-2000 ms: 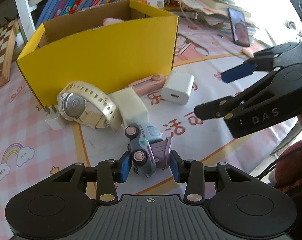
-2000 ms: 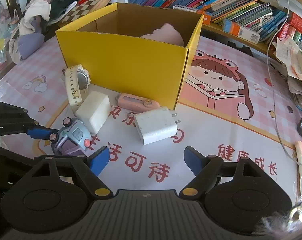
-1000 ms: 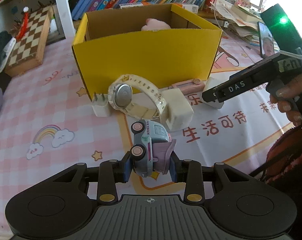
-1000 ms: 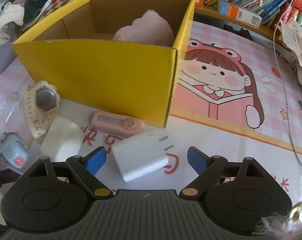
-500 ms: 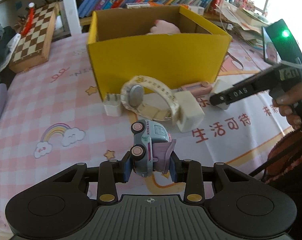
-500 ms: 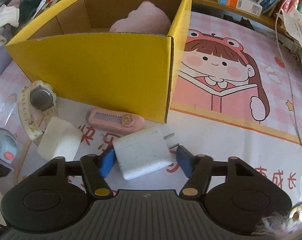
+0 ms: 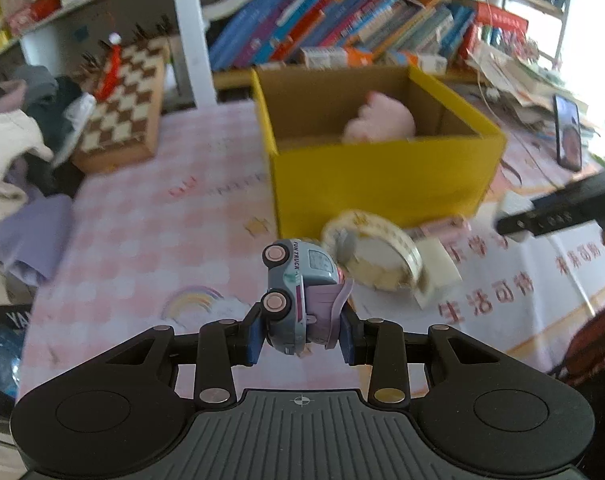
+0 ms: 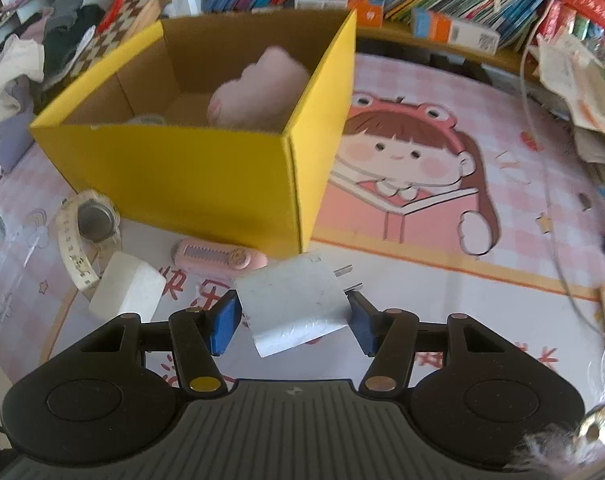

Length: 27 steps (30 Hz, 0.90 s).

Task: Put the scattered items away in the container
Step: 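Carry white charger and blue toy car over the yellow box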

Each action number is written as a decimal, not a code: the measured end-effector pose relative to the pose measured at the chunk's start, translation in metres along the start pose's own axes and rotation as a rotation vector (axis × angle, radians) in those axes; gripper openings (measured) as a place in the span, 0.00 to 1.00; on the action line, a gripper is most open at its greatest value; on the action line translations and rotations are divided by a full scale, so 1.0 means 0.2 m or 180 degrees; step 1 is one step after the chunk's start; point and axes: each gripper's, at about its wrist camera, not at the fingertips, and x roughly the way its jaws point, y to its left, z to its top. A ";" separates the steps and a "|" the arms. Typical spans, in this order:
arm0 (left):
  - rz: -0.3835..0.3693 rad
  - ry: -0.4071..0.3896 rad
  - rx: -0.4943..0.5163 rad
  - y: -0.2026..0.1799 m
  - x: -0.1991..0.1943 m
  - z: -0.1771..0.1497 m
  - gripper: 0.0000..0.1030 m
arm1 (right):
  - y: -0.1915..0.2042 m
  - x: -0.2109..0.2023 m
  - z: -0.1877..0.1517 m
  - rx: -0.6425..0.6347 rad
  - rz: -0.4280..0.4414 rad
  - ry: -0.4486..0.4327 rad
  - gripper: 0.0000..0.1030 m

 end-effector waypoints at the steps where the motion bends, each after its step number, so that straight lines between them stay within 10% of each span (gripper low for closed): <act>1: 0.0025 -0.0051 -0.0019 0.01 -0.02 0.01 0.34 | -0.01 -0.03 0.00 0.0017 -0.0006 -0.0042 0.54; 17: -0.0006 -0.0705 0.0547 -0.12 -0.07 0.42 0.34 | -0.05 -0.48 0.36 -0.0463 0.0104 -0.1018 0.54; 27: -0.0126 -0.0525 0.0930 -0.26 0.24 0.70 0.34 | 0.09 -0.24 0.63 -0.0826 0.0469 -0.0782 0.54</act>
